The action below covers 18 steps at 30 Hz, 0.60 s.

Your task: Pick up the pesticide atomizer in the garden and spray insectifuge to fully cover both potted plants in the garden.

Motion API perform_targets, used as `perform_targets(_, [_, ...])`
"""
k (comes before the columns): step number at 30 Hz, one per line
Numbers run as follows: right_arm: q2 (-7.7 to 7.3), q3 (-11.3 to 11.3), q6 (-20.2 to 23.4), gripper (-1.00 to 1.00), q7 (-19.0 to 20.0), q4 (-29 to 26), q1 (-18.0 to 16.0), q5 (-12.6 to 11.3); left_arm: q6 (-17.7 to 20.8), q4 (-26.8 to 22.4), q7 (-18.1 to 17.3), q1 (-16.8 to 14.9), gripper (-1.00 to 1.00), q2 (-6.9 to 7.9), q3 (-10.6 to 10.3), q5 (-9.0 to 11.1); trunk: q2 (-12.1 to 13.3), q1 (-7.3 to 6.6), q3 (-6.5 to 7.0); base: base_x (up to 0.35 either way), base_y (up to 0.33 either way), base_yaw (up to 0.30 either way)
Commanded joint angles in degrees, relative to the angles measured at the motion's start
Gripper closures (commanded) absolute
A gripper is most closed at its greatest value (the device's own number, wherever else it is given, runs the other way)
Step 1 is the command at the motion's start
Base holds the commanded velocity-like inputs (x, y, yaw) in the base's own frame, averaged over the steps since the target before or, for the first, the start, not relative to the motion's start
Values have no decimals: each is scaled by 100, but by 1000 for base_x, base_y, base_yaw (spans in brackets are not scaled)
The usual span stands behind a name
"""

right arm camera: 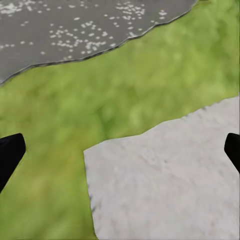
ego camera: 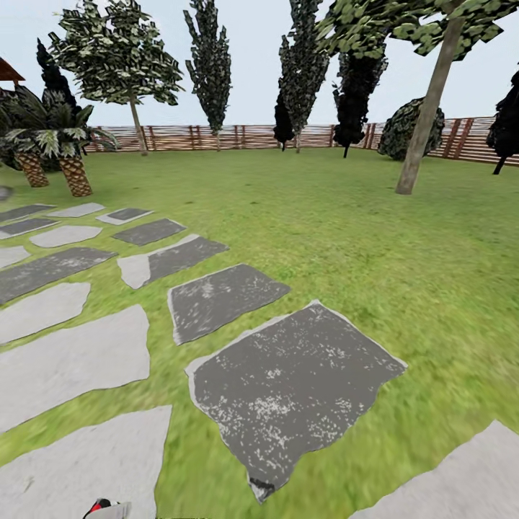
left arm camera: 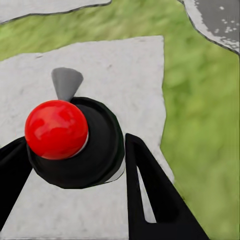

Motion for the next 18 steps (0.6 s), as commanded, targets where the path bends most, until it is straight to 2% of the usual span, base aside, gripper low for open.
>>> perform_targets(1, [1, -17, -16, -100, -19, 2, -1, 42, -19, 6, -10, -3, 100, 1, -13, 54, 40, -24, 9, 0, 0, 259])
perform_targets(18, [5, -17, -13, -100, -20, 2, -1, 41, -19, 12, -10, -2, 100, 1, -13, 64, 40, -24, -59, 0, 0, 261])
